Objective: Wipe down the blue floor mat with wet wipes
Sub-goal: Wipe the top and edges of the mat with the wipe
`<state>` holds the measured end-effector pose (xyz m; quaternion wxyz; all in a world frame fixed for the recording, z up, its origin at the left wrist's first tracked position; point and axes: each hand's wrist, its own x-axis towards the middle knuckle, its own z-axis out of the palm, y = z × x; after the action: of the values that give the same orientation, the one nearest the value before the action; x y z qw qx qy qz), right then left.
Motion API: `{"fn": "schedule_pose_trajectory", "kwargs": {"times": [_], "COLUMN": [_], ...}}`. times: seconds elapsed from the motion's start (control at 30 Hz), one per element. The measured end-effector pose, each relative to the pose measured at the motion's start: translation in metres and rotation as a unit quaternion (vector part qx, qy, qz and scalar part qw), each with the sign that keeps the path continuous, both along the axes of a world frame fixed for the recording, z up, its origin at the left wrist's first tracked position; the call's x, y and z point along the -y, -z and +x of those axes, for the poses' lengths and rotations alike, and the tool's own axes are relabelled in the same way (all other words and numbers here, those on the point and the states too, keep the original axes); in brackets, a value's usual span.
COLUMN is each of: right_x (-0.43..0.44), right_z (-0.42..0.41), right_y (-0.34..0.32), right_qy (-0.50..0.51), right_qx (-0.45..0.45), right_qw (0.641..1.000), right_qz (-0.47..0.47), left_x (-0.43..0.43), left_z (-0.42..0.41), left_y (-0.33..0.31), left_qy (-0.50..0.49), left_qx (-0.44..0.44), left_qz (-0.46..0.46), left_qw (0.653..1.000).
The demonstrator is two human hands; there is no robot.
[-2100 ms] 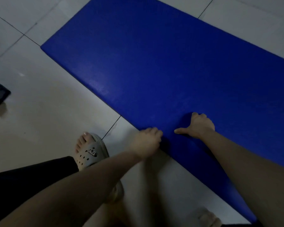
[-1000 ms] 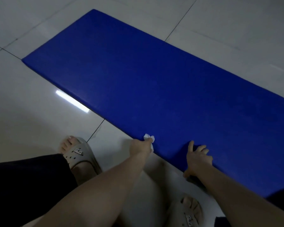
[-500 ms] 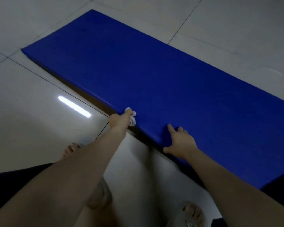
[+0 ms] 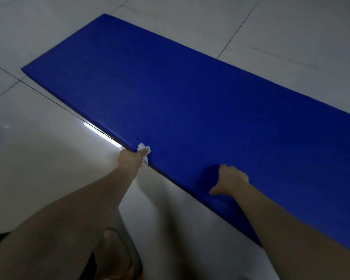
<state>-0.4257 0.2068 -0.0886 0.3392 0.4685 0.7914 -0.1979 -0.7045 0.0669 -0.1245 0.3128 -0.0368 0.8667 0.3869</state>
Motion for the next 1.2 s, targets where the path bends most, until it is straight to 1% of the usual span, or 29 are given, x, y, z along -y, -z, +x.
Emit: {"fn": "schedule_pose_trajectory", "kwargs": {"times": [0.07, 0.1, 0.17, 0.23, 0.27, 0.3, 0.33, 0.4, 0.43, 0.5, 0.63, 0.77, 0.87, 0.9, 1.0, 1.03, 1.07, 1.1, 1.2], "right_x": [-0.005, -0.006, -0.006, -0.006, -0.006, -0.007, -0.007, -0.009, -0.010, -0.012, -0.014, -0.017, -0.019, -0.019, -0.020, -0.020, -0.021, -0.021, -0.021], "right_z": [0.009, 0.011, 0.012, 0.013, 0.014, 0.014, 0.014, 0.015, 0.014, 0.013, 0.010, 0.008, 0.007, 0.005, 0.002, 0.002, 0.002, 0.002, 0.000], "right_y": [0.007, 0.010, 0.012, 0.013, 0.014, 0.015, 0.016, 0.016, 0.016, 0.016, 0.018, 0.019, 0.018, 0.018, 0.017, 0.016, 0.016, 0.015, 0.014], "right_qy": [0.010, 0.013, 0.017, 0.022, 0.025, 0.025, 0.026, 0.030, 0.032, 0.034, 0.032, 0.024, 0.015, 0.012, 0.009, 0.010, 0.011, 0.011, 0.004], "right_qx": [0.029, 0.026, 0.013, 0.006, 0.005, 0.006, 0.006, 0.005, 0.004, 0.007, 0.012, 0.020, 0.024, 0.028, 0.033, 0.034, 0.036, 0.038, 0.041], "right_qw": [0.999, 0.999, 0.999, 0.999, 0.999, 0.999, 0.999, 0.998, 0.998, 0.998, 0.998, 0.998, 0.998, 0.998, 0.997, 0.997, 0.997, 0.997, 0.997], "right_qz": [-0.031, -0.035, -0.031, -0.036, -0.041, -0.044, -0.046, -0.046, -0.046, -0.051, -0.057, -0.058, -0.059, -0.060, -0.063, -0.062, -0.063, -0.063, -0.063], "left_x": [0.005, 0.005, -0.001, -0.009, -0.011, -0.011, -0.009, -0.004, -0.001, 0.002, -0.002, -0.008, -0.014, -0.013, -0.002, 0.001, 0.004, 0.005, 0.005], "left_z": [-0.003, -0.006, -0.005, 0.003, 0.009, 0.011, 0.015, 0.018, 0.018, 0.013, -0.017, -0.024, 0.007, 0.019, 0.051, 0.061, 0.072, 0.082, 0.093], "left_y": [0.002, 0.006, 0.007, 0.006, 0.006, 0.008, 0.008, 0.009, 0.010, 0.010, 0.002, -0.006, -0.009, -0.009, -0.001, 0.003, 0.007, 0.010, 0.007], "left_qy": [0.099, 0.155, 0.259, 0.336, 0.348, 0.349, 0.345, 0.353, 0.367, 0.408, 0.436, 0.392, 0.399, 0.409, 0.411, 0.421, 0.445, 0.478, 0.589], "left_qx": [-0.097, -0.158, -0.254, -0.306, -0.315, -0.319, -0.312, -0.313, -0.322, -0.336, -0.341, -0.348, -0.331, -0.324, -0.284, -0.278, -0.276, -0.277, -0.270], "left_qz": [-0.060, -0.092, -0.161, -0.219, -0.229, -0.227, -0.215, -0.175, -0.160, -0.156, -0.184, -0.215, -0.208, -0.203, -0.147, -0.128, -0.113, -0.106, -0.094], "left_qw": [0.988, 0.971, 0.918, 0.864, 0.853, 0.852, 0.859, 0.864, 0.858, 0.834, 0.812, 0.824, 0.830, 0.829, 0.854, 0.854, 0.844, 0.827, 0.756]}}
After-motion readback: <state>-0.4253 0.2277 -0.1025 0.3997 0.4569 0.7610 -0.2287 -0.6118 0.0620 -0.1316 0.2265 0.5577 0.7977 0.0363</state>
